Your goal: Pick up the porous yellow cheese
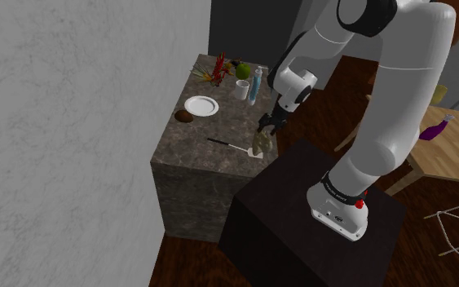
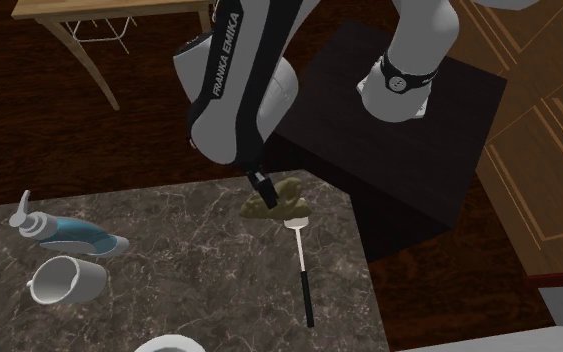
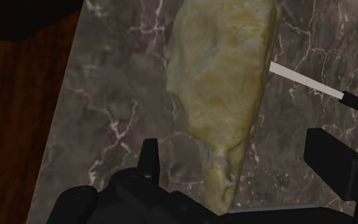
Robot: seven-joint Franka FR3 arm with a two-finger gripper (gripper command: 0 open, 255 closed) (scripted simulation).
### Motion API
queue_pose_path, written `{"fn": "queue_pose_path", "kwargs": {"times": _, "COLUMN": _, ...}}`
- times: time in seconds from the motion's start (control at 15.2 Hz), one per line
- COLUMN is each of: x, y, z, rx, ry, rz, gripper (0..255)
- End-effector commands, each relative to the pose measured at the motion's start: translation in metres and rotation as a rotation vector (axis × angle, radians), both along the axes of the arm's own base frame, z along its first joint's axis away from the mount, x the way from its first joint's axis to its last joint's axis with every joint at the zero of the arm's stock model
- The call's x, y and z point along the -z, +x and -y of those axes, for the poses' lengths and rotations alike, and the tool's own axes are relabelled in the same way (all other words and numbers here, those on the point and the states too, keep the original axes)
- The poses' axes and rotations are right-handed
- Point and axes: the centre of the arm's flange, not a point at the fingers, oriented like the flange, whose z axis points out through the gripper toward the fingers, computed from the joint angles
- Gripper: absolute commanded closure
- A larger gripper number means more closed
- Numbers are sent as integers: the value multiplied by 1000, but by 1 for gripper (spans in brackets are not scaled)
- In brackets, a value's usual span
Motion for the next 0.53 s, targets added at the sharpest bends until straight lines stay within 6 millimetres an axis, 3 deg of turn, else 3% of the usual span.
{"fn": "queue_pose_path", "kwargs": {"times": 0.0, "x": 5, "y": 0, "z": 0, "rx": 0, "ry": 0, "rz": 1, "gripper": 0}}
{"fn": "queue_pose_path", "kwargs": {"times": 0.07, "x": 5, "y": 1, "z": 1, "rx": 0, "ry": 0, "rz": 1, "gripper": 255}}
{"fn": "queue_pose_path", "kwargs": {"times": 0.46, "x": 5, "y": 1, "z": 1, "rx": 0, "ry": 0, "rz": 1, "gripper": 255}}
